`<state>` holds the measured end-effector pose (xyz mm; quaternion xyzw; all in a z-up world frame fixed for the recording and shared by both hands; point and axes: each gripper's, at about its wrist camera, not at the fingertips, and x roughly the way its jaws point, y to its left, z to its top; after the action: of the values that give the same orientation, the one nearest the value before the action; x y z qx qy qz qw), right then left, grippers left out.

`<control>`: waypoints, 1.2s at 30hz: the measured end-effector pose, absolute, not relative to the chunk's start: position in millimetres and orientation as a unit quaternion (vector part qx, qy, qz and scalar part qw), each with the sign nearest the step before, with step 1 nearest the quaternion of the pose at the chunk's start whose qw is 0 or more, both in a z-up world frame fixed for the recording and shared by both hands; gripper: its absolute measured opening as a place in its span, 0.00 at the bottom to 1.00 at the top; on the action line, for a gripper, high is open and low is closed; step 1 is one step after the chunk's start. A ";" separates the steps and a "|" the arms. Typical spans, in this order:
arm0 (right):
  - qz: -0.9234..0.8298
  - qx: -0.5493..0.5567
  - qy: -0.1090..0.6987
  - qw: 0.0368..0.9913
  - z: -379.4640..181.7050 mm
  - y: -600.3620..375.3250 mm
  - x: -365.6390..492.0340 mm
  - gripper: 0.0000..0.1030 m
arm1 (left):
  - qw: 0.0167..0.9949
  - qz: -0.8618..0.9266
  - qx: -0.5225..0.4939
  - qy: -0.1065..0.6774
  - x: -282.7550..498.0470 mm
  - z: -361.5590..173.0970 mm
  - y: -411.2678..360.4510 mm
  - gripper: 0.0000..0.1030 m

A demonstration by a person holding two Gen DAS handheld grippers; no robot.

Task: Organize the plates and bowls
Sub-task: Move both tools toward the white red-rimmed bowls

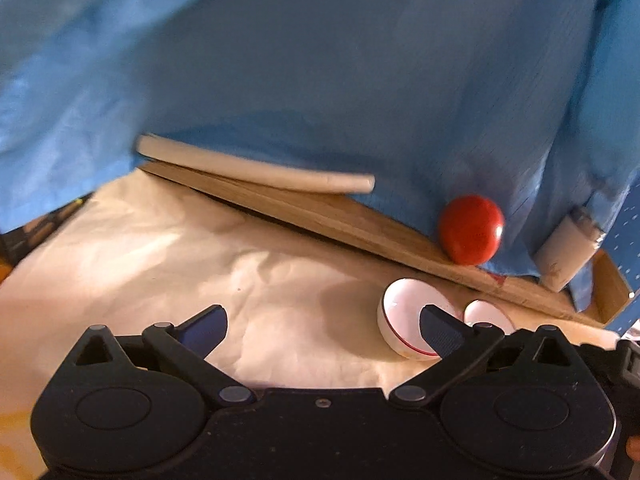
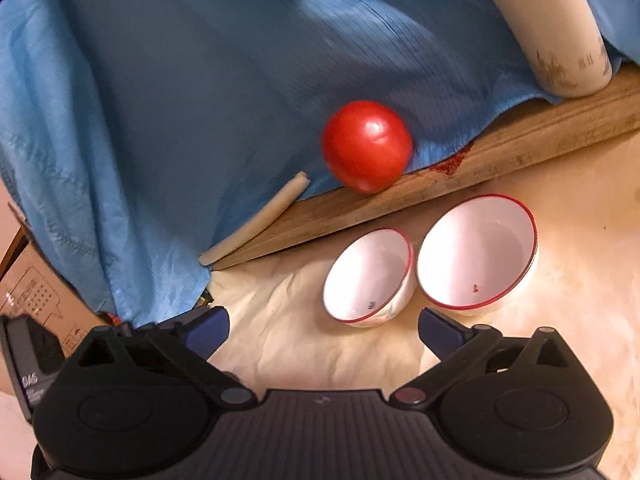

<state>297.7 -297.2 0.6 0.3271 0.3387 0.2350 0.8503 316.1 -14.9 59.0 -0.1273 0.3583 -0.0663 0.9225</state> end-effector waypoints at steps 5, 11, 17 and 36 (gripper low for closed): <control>0.227 0.339 0.357 0.841 -11.5 -296.8 308.9 0.97 | 0.906 -0.073 -0.109 0.401 354.7 44.1 -18.3 0.99; 0.213 0.348 0.365 0.837 -18.9 -289.1 310.6 0.89 | 0.890 -0.076 -0.126 0.432 384.6 29.5 -19.2 0.99; 0.188 0.368 0.367 0.833 -24.5 -278.0 314.4 0.83 | 0.883 -0.097 -0.133 0.440 396.2 24.6 -29.1 0.99; 0.148 0.385 0.371 0.832 -49.0 -250.1 327.8 0.53 | 0.859 -0.124 -0.118 0.482 425.2 7.6 -41.1 0.87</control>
<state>327.8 -250.1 -49.0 0.3852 0.3715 0.1477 0.8318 425.2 -41.1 7.6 -0.1182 0.4824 -0.1241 0.8591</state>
